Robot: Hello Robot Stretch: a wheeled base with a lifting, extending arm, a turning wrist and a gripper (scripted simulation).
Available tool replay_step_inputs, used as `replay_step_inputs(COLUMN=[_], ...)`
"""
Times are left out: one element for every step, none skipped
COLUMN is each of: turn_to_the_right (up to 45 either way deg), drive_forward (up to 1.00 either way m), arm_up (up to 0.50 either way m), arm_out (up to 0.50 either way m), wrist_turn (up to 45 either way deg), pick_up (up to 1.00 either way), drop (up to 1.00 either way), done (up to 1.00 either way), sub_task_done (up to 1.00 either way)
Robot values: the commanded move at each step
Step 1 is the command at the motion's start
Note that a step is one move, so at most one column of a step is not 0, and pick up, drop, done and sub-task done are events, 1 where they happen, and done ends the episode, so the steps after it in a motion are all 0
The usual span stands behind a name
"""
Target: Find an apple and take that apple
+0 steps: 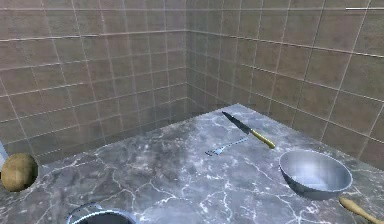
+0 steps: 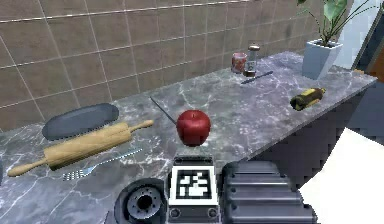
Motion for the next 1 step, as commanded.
replay_step_inputs(turn_to_the_right=[0.0], drive_forward=[0.0], arm_up=[0.0], arm_out=[0.2], wrist_turn=[0.0], pick_up=[0.0], drop=[0.0], done=[0.0], sub_task_done=[0.0])
